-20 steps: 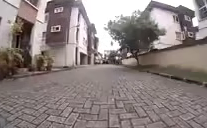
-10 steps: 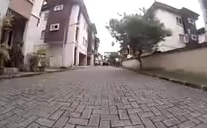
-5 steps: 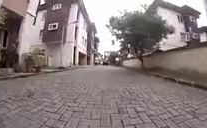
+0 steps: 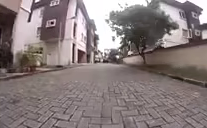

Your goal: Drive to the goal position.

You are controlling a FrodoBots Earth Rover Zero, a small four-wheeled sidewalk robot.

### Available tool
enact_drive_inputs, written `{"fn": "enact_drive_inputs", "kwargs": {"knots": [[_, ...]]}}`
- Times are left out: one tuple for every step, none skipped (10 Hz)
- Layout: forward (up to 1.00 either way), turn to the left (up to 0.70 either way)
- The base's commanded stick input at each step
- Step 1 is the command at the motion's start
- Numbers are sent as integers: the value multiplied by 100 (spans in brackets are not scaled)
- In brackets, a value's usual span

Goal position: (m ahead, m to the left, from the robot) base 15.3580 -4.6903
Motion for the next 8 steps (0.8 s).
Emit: {"fn": "enact_drive_inputs", "kwargs": {"knots": [[70,0],[70,0],[70,0],[70,0],[70,0],[70,0],[70,0],[70,0]]}}
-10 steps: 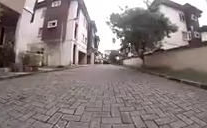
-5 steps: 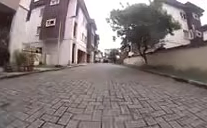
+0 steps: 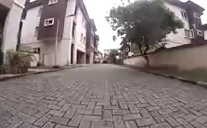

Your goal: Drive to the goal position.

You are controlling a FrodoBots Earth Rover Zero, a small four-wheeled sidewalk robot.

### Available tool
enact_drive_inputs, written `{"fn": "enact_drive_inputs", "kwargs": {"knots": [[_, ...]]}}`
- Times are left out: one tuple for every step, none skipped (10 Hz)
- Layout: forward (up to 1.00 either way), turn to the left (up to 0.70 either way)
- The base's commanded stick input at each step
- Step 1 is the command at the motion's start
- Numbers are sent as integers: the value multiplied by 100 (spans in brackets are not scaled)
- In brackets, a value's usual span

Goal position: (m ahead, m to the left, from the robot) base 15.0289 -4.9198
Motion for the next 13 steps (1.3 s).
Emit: {"fn": "enact_drive_inputs", "kwargs": {"knots": [[70,0],[70,0],[70,0],[70,0],[70,0],[70,0],[70,0],[70,0],[70,0],[70,0],[70,0],[70,0],[70,0]]}}
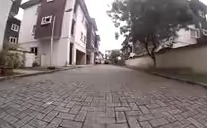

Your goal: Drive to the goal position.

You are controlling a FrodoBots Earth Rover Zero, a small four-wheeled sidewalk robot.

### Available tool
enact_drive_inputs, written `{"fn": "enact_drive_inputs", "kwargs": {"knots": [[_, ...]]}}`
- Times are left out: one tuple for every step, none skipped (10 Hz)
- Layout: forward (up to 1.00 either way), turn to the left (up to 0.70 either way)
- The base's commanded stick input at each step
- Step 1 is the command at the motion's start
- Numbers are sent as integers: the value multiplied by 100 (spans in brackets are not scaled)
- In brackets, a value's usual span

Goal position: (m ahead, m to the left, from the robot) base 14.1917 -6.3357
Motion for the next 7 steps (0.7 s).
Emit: {"fn": "enact_drive_inputs", "kwargs": {"knots": [[70,0],[70,0],[70,0],[70,0],[70,0],[70,0],[70,0]]}}
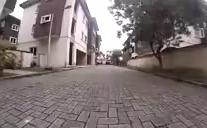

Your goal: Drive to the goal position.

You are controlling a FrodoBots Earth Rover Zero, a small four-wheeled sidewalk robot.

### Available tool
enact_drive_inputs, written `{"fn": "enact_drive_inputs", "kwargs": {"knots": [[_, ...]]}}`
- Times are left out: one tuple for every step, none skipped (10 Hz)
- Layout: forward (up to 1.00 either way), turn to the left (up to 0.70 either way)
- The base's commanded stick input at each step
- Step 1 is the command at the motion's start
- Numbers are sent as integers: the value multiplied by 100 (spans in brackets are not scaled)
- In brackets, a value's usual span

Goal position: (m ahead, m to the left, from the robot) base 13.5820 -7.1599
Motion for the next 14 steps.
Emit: {"fn": "enact_drive_inputs", "kwargs": {"knots": [[70,0],[70,0],[70,0],[70,0],[70,0],[70,0],[70,0],[70,0],[70,0],[70,0],[70,0],[70,0],[70,0],[70,0]]}}
